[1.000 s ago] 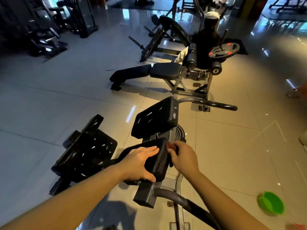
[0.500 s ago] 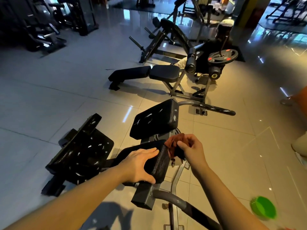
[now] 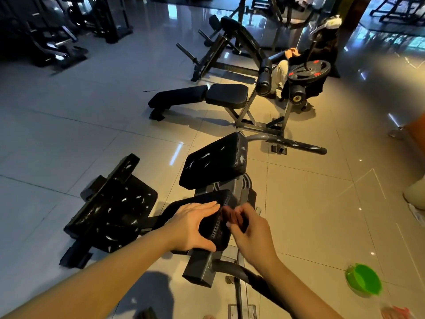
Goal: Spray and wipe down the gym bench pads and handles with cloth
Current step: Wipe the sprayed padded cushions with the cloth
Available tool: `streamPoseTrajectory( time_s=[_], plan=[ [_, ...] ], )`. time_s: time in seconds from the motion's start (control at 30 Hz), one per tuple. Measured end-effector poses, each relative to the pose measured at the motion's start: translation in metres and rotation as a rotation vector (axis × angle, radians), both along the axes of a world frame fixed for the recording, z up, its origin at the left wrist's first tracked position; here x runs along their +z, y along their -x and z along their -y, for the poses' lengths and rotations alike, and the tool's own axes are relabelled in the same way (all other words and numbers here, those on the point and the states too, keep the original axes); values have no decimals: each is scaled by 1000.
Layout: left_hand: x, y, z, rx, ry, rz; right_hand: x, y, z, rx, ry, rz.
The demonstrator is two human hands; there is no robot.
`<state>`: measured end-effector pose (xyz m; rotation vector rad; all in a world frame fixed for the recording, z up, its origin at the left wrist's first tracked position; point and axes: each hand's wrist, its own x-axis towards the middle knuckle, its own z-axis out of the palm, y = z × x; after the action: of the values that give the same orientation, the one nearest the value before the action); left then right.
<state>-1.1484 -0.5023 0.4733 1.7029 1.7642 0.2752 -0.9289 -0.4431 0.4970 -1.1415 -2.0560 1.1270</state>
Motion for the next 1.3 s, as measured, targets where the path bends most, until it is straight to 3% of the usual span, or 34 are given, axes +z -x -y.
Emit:
streamPoseTrajectory(
  time_s=[0.13,0.3,0.47,0.63,0.77,0.83,1.0,1.13,1.3],
  plan=[
    [5,-2,-1,-3,-12,-5,2,-21,13,91,151,13],
    [14,-5,-2,-17,-5,-46,11,1,-58,-240,52,-78],
    [25,-5,-6,-79,-18,-171,-6,10,-22,-16,-69,80],
    [26,-4,-8,-73,-20,-138,19,-31,-2,262,259,63],
    [30,-3,-10,-82,9,-141,20,-23,-52,-120,145,-37],
    [33,-3,-10,-96,25,-149,18,-5,-60,-181,71,-26],
    [33,3,-14,-151,43,-179,2,1,-5,27,-15,97],
    [30,6,-16,-161,38,-159,24,-28,8,254,187,186],
    [25,8,-15,-155,27,-177,18,-12,-41,-197,54,97]
  ],
)
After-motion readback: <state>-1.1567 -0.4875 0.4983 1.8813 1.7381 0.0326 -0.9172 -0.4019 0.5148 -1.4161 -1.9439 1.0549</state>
